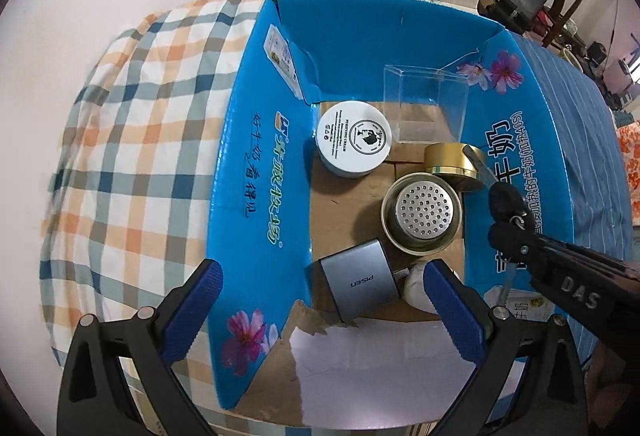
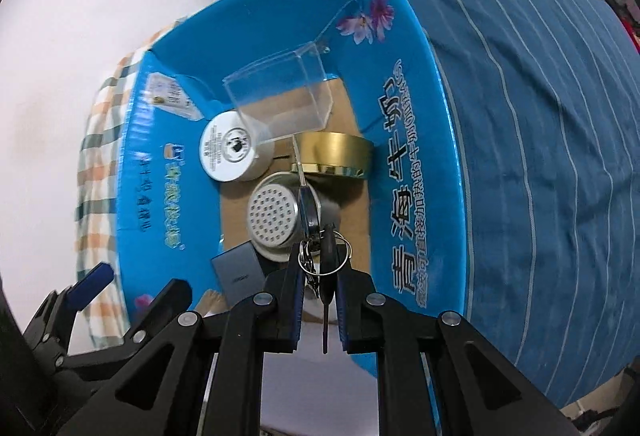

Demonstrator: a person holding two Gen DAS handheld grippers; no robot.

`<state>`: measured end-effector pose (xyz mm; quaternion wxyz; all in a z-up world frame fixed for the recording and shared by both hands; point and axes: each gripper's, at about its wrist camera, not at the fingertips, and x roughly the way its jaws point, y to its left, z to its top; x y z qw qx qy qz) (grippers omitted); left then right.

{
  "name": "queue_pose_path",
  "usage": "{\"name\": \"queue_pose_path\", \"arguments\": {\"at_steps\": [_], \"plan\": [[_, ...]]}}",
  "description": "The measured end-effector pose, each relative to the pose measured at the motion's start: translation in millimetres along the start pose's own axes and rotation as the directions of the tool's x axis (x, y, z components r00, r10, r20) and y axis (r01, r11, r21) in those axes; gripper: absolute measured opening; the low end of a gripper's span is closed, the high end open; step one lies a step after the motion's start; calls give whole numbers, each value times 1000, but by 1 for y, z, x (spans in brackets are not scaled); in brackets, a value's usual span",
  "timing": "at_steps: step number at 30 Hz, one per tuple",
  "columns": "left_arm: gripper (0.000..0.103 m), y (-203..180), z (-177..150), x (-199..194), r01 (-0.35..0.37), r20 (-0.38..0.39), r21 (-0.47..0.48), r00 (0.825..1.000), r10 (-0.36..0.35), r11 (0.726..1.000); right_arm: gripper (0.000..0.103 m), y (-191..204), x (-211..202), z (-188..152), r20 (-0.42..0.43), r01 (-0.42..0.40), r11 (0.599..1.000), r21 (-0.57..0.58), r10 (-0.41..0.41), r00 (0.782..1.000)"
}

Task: Organize rigid objects
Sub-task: 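Carry the keys with the right tool into the box and release them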

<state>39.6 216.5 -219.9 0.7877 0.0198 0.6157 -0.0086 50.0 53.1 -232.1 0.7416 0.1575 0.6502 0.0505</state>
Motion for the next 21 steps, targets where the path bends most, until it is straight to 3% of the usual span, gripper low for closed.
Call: {"name": "queue_pose_path", "arguments": {"at_steps": [11,21], "plan": [[103,2,-3,15,16,-15,-11,1000,-16,1000,15,6,38,8,-39,92,996,-6,-92,995],[103,0,-7,13,15,-21,-20,1000,-15,1000,17,9,58,8,-70,117,993,-29,-119,990]]}}
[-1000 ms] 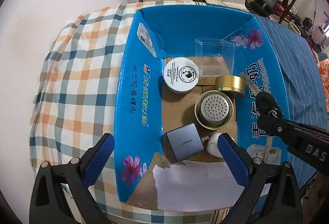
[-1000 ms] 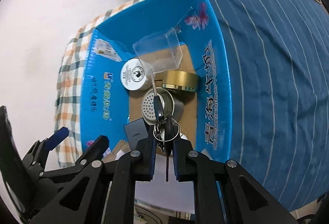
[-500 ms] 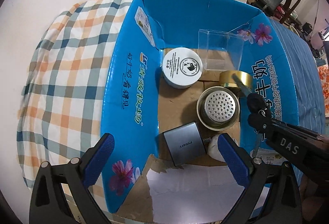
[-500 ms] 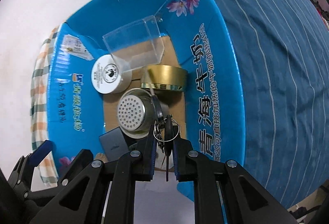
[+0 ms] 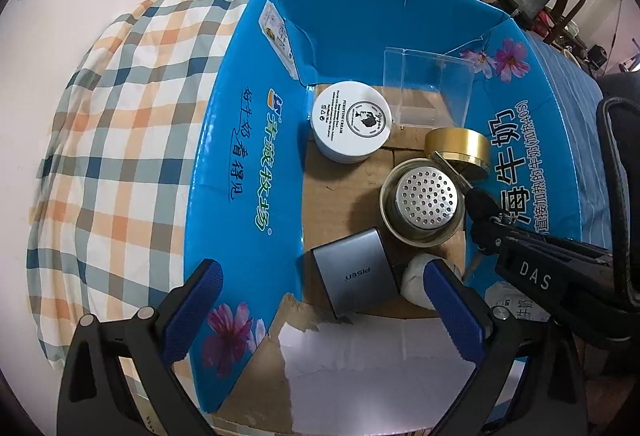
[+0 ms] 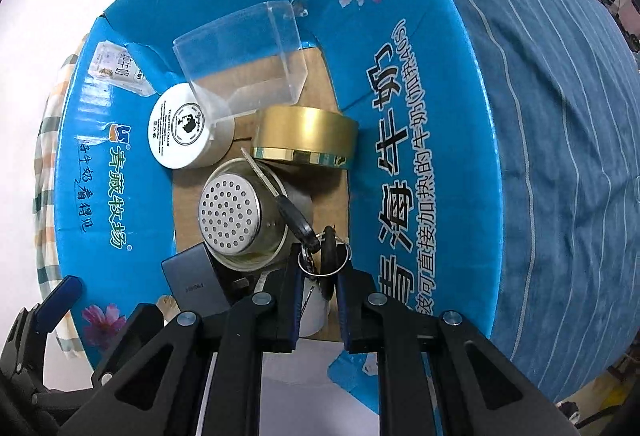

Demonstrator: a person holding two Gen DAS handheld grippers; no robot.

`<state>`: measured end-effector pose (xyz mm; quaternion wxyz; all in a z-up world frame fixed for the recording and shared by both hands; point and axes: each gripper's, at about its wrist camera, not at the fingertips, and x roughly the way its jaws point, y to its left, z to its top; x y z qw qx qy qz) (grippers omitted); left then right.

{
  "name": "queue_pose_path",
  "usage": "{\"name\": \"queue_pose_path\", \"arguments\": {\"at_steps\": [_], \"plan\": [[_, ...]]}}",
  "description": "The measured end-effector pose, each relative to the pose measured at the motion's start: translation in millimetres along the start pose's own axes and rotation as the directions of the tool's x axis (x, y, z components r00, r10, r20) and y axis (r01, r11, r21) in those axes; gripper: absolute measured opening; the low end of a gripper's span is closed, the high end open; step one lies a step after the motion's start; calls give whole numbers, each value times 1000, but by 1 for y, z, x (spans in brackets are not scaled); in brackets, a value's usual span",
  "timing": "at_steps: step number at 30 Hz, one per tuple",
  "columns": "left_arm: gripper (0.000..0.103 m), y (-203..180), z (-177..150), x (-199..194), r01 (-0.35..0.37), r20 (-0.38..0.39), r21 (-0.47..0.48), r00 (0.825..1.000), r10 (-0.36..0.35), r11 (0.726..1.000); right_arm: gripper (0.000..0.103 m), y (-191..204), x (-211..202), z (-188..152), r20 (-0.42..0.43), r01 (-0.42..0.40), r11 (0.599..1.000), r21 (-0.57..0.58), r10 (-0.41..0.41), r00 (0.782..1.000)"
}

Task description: Organize rigid objects

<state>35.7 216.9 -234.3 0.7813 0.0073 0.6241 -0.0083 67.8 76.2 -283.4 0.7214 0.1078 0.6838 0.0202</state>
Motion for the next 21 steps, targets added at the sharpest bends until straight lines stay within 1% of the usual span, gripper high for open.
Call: {"name": "queue_pose_path", "arguments": {"at_steps": [2,4,5,6,8,9,10,13,17,18,20,21], "plan": [[103,0,0,-2,-3,1,-5,1000,3,1000,20,3,1,-2,-3,4,1000,-9,-4,1000],[103,1,-1,-6,-5,7,-8,1000,5,1000,28,3,-2,-2,-3,-2,1000,-18,2,1000],[103,1,-1,-8,-7,11,-8,1000,7,1000,30,5,-5,-3,1,-6,1000,-23,6,1000],[103,0,-1,-11,-6,15,-8,1000,6,1000,36,5,-8,-3,4,-8,1000,-26,8,1000],[103,-1,-2,-19,-3,27,-7,1000,4,1000,57,11,-18,-5,26,1,999,-47,0,1000],[103,-1,-2,-25,-5,37,-5,999,5,1000,77,13,-23,-6,42,7,998,-58,-5,999],[103,-3,-2,-29,-6,42,-3,999,6,1000,82,15,-31,-7,63,-1,997,-73,6,998],[103,-7,-3,-44,-5,62,4,998,5,1000,82,16,-48,-10,97,-6,994,-106,17,995],[103,-16,-5,-69,-11,96,3,995,11,1000,83,0,-78,-14,126,-20,993,-115,35,991],[103,-19,-6,-76,-17,102,5,995,16,1000,85,-4,-84,-16,130,-21,993,-115,36,991],[103,-27,-9,-91,-19,120,8,993,18,1000,93,-18,-100,-19,138,-29,993,-115,45,989],[103,-31,-10,-98,-27,130,12,991,25,1000,95,-24,-107,-21,144,-32,993,-112,48,988]]}}
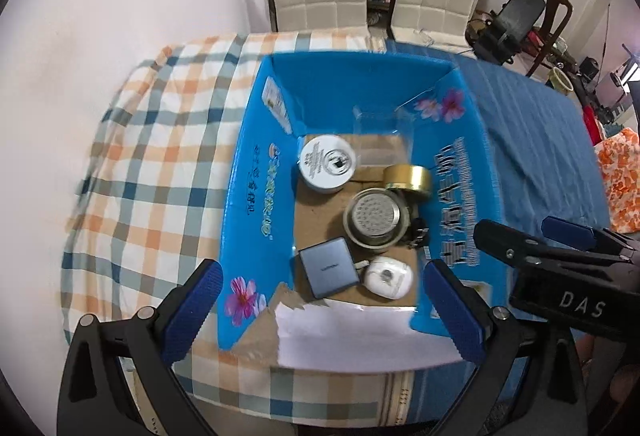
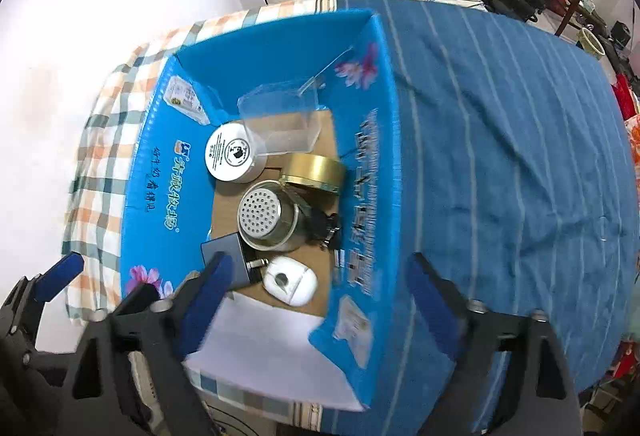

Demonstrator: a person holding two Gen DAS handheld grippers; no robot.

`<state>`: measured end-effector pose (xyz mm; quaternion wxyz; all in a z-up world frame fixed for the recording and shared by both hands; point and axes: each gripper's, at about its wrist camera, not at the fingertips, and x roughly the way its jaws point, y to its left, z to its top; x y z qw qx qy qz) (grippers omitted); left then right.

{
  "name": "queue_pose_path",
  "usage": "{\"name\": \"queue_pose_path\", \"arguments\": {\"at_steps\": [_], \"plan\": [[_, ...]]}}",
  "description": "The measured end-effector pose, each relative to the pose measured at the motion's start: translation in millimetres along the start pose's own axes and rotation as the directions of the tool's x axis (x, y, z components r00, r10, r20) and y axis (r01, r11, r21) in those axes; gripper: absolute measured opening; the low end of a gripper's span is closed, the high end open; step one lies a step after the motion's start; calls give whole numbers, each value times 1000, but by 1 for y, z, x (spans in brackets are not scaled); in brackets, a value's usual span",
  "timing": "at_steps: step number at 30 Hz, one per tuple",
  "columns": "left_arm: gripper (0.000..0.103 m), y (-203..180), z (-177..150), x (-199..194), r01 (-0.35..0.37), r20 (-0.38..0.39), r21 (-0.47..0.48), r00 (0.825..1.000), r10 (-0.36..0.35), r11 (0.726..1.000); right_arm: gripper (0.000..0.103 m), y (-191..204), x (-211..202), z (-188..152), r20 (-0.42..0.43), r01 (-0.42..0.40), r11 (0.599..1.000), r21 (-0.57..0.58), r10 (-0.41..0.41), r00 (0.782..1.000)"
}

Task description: Organize rigid objects

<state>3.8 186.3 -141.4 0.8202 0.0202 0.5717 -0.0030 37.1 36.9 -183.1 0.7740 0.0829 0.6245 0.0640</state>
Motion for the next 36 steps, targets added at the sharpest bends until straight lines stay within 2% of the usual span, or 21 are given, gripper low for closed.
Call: {"name": "queue_pose_path", "arguments": {"at_steps": [4,10,15,19,26,33,36], "plan": [[103,-19,-1,-34,-16,41,-2,999,16,1000,95,-20,-46,-7,34,-2,1000,-4,3,999],[103,-32,5,-88,-41,111,-84,993,50,996,95,-56,-116,-11,108,-16,1000,-24,18,994],[103,-54,4,-125,29,110,-93,994,-18,995,95,-78,-164,-21,111,10,998,-54,-4,994],[103,-76,0,-148,36,111,-60,993,-29,998,95,-92,-202,-35,105,-9,998,-70,16,994],[103,-83,0,-189,-6,172,-102,985,23,995,95,-106,-265,-48,132,-87,992,-92,99,986],[103,-79,-1,-220,-64,234,-139,968,96,988,95,-99,-309,-49,185,-114,983,-142,139,973],[103,-77,-2,-223,-63,240,-149,966,98,987,95,-96,-317,-49,201,-108,982,-156,138,970]]}}
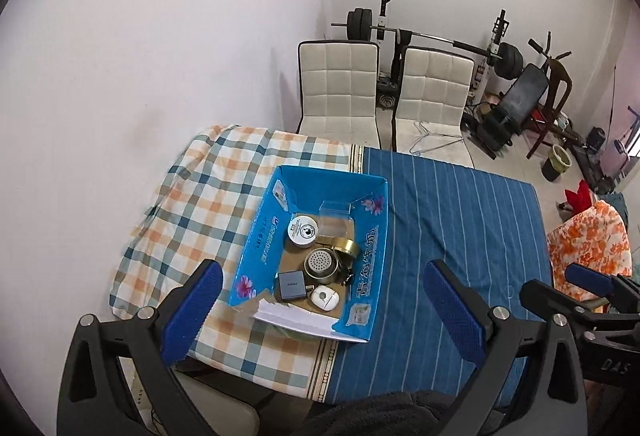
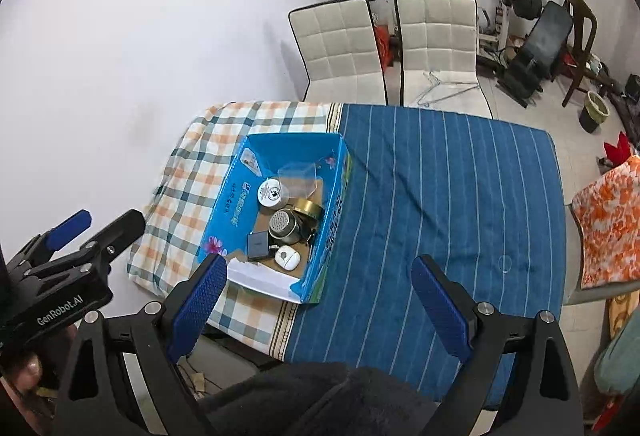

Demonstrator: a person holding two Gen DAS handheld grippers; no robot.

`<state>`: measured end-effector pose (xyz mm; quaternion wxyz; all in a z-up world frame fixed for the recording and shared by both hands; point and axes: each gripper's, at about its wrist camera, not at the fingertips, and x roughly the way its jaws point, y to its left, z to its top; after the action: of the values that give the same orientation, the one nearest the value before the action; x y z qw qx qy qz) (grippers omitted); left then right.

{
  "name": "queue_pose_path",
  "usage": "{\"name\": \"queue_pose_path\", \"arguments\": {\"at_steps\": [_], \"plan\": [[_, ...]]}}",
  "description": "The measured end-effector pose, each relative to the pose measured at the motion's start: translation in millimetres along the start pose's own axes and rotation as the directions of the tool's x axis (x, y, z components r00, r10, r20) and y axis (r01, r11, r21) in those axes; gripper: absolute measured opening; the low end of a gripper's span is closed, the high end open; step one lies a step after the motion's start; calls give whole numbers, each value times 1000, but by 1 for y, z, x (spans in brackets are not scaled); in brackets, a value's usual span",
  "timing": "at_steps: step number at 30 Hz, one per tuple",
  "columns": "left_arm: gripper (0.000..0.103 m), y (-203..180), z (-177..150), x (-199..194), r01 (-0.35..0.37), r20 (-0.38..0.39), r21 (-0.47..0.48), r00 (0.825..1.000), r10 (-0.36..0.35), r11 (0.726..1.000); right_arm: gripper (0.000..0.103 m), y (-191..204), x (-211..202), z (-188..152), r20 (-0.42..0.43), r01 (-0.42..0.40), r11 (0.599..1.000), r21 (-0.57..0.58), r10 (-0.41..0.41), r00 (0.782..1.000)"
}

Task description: Organize rigid objects

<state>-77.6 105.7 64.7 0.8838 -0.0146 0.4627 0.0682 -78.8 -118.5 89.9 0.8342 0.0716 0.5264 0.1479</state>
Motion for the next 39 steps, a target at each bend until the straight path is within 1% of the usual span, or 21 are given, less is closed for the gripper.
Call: {"name": "queue_pose_path", "arguments": {"at_steps": [7,11,15,17,18,21,25,31,39], "plan": [[103,-5,-2,3,-7,-4,23,1000,7,1000,95,-4,5,3,-12,13,1000,5,-13,1000],[103,-4,-3,11,-4,-31,23,1000,5,1000,96,-5,10,5,-2,33,999,16,-33,999],[103,-2,-6,26,-1,-66,20,998,2,1000,96,-8,20,7,0,69,997,22,-69,998],[103,-1,-7,34,4,-84,12,996,-3,1000,98,-8,28,8,-7,90,996,23,-90,996],[103,0,-7,38,5,-96,10,995,-4,1000,100,-9,31,9,-10,97,995,24,-97,995],[103,2,-8,49,3,-118,13,993,-1,1000,101,-8,43,10,-18,122,992,22,-122,992],[103,4,-9,58,-3,-130,21,991,6,1000,101,-7,56,11,-21,162,987,9,-162,987],[103,6,-8,61,-15,-127,31,992,19,999,101,-4,69,10,-37,170,985,3,-170,985],[103,7,-8,61,-3,-122,34,992,7,999,101,-2,73,9,-46,162,987,4,-162,986]]}}
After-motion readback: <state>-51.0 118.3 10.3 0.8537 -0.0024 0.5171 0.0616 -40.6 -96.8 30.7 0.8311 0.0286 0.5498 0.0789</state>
